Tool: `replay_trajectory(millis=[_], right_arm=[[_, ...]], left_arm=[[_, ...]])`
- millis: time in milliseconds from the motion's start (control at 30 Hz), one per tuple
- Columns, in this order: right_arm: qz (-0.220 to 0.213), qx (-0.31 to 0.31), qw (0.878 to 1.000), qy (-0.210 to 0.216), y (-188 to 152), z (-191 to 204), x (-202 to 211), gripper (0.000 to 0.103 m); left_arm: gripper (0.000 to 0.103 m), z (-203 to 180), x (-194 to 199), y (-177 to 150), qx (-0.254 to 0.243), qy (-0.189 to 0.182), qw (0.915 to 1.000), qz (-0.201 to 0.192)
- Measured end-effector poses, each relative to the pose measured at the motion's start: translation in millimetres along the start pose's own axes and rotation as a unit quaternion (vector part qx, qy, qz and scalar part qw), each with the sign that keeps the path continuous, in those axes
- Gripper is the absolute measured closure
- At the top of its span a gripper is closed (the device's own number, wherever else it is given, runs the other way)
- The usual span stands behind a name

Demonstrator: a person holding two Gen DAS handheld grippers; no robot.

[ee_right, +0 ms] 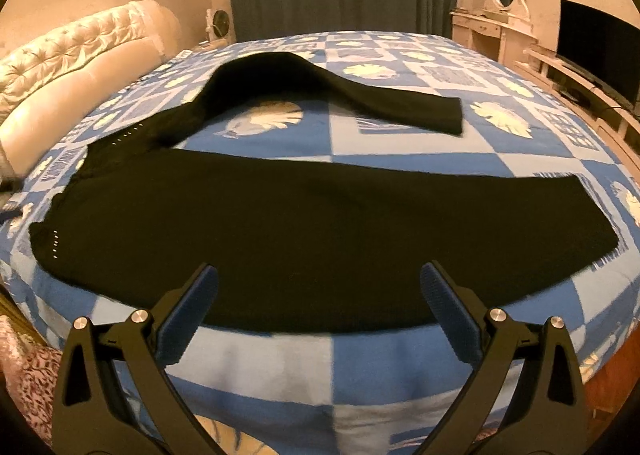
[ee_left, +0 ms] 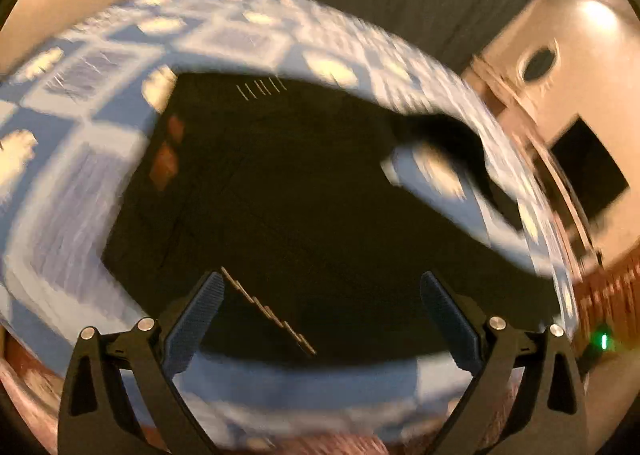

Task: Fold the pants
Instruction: 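Grasp the studded edge of the black garment with the left gripper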

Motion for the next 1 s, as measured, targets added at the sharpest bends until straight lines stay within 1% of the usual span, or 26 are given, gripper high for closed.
replay_trajectory(millis=[67, 100, 167, 200, 233, 267, 300, 400, 433, 500, 567, 667, 733, 767, 800, 833, 867, 900, 1000], right_arm=[[-0.003, 0.003, 1.0, 0.008, 5.3, 9.0, -0.9, 0.002], [-0.004, 0.005, 1.0, 0.013, 7.9, 14.0, -2.2, 0.002], [-0.002, 0.008, 1.0, 0.022, 12.5, 22.5, -6.6, 0.002], [0.001, 0.009, 1.0, 0.027, 15.2, 27.3, -10.0, 0.002], [0.006, 0.012, 0.999, 0.032, 17.3, 33.2, -13.9, 0.002], [0.011, 0.015, 0.999, 0.036, 19.5, 37.9, -17.2, 0.002], [0.015, 0.02, 0.999, 0.042, 21.4, 44.0, -20.7, 0.002], [0.017, 0.028, 0.998, 0.055, 27.8, 54.6, -23.5, 0.002], [0.014, 0.03, 0.998, 0.058, 30.4, 57.5, -23.7, 0.002], [0.014, 0.032, 0.997, 0.065, 34.1, 61.5, -26.1, 0.002], [0.02, 0.034, 0.997, 0.073, 37.8, 66.3, -30.8, 0.002], [0.026, 0.036, 0.996, 0.083, 40.8, 72.9, -37.1, 0.002], [0.034, 0.042, 0.994, 0.099, 41.8, 80.7, -43.0, 0.002], [0.038, 0.046, 0.993, 0.106, 43.2, 85.4, -46.4, 0.002], [0.041, 0.05, 0.992, 0.109, 43.6, 88.1, -49.3, 0.002], [0.049, 0.056, 0.991, 0.115, 44.5, 92.6, -54.4, 0.002], [0.053, 0.059, 0.989, 0.122, 45.7, 95.2, -57.1, 0.002], [0.056, 0.06, 0.988, 0.129, 46.7, 96.8, -58.8, 0.002], [0.065, 0.062, 0.985, 0.146, 53.4, 105.0, -64.7, 0.002]], left_arm=[[0.005, 22.2, 0.2, 35.6, 0.009, -0.001, 0.9998, -0.02], [0.005, 34.6, -5.2, 51.0, 0.012, 0.01, 0.9997, -0.019], [0.005, 65.0, -31.7, 81.2, 0.012, 0.04, 0.9991, 0.0], [0.005, 80.0, -48.4, 93.0, 0.014, 0.046, 0.9988, 0.01], [0.005, 92.5, -59.5, 99.3, 0.015, 0.045, 0.9987, 0.018], [0.005, 109.9, -79.4, 110.7, 0.014, 0.046, 0.9985, 0.025], [0.005, 123.6, -89.3, 117.4, 0.013, 0.049, 0.9984, 0.025], [0.005, 167.7, -126.0, 138.9, 0.014, 0.071, 0.9968, 0.035], [0.005, 179.8, -141.4, 145.6, 0.019, 0.072, 0.9963, 0.043], [0.005, 194.0, -156.5, 150.8, 0.03, 0.075, 0.9955, 0.051], [0.005, 197.8, -167.4, 158.6, 0.035, 0.061, 0.9967, 0.041], [0.005, 191.3, -174.1, 170.0, 0.023, 0.036, 0.9988, 0.022], [0.005, 184.8, -175.5, 174.8, 0.025, 0.0, 0.9996, 0.013], [0.006, 178.7, -175.1, 176.0, 0.028, -0.03, 0.9991, 0.006], [0.009, 173.4, -175.9, 175.6, 0.026, -0.043, 0.9987, 0.006], [0.035, 168.5, -179.0, 174.6, 0.016, -0.046, 0.9988, 0.01], [0.064, 169.3, -184.3, 173.9, 0.012, -0.036, 0.9991, 0.02], [0.065, 172.3, -188.5, 172.5, 0.015, -0.028, 0.9991, 0.029], [0.065, 177.8, -189.1, 174.8, 0.036, -0.05, 0.9977, 0.03]])
Point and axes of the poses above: each gripper's, at about its wrist camera, not at the fingertips, and x roughly against the way its jaws point, z to its left, y to its top, the point moved 7 cm from there along -x, roughly the way its jaws point, and after that the axes turned 2 degrees about -x, right-handed, at the moved point
